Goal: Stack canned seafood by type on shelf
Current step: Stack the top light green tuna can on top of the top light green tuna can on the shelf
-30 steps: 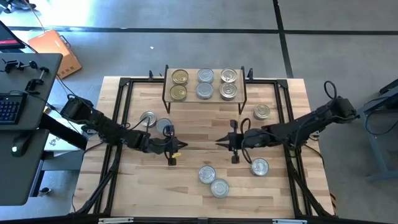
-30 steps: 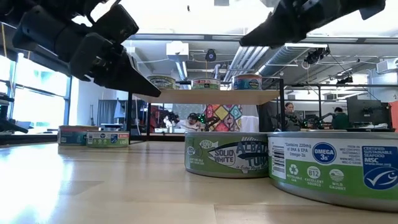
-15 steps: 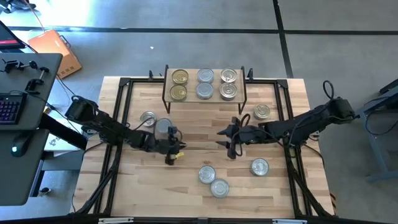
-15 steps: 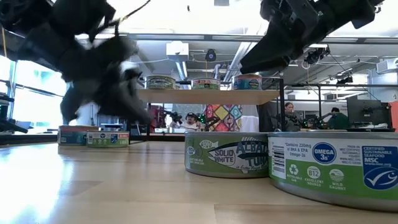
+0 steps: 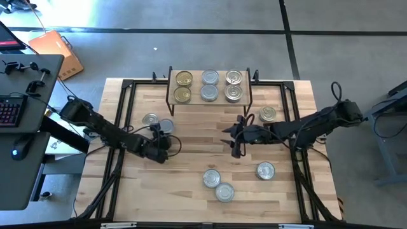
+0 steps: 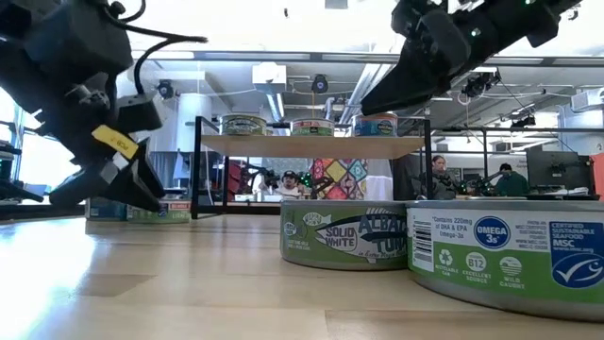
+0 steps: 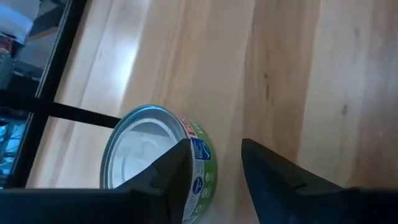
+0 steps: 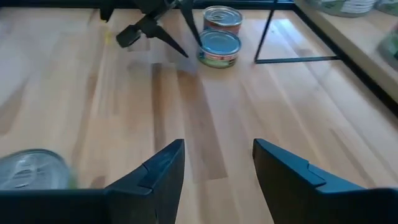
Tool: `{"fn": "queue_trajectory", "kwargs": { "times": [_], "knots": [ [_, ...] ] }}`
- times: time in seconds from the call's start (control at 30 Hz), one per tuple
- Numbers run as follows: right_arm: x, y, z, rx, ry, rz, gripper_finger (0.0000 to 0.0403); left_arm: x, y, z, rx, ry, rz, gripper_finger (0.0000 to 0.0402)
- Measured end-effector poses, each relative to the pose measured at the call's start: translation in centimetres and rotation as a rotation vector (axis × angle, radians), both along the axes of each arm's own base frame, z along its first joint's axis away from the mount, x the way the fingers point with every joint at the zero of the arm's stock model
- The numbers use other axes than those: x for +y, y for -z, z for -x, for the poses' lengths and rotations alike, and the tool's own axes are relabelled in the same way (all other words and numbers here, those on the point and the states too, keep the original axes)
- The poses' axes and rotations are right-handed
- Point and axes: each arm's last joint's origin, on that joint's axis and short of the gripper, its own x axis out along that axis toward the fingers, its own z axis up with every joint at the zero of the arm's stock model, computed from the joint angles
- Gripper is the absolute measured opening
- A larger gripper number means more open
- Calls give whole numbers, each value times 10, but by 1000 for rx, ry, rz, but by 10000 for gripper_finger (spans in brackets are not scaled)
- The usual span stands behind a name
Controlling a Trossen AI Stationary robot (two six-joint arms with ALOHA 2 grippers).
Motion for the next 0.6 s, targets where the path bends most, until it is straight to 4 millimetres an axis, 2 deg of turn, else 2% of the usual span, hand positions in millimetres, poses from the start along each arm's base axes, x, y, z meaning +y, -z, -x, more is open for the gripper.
{"fn": "queue_trajectory", "kwargs": {
  "times": [0.13, 0.3, 0.47, 0.6],
  "knots": [
    [-6, 0, -1, 2, 23, -6, 183, 4, 2, 1, -26, -41, 18, 132],
    [-3, 0, 0, -1, 19, -21, 183, 2, 3, -1, -41, -32, 95, 118],
    [4, 0, 1, -4, -1, -42, 183, -10, -1, -11, -91, 109, 212, 89],
    [7, 0, 1, -1, -17, -36, 183, -25, -11, -18, -158, 183, 170, 71]
  ]
}}
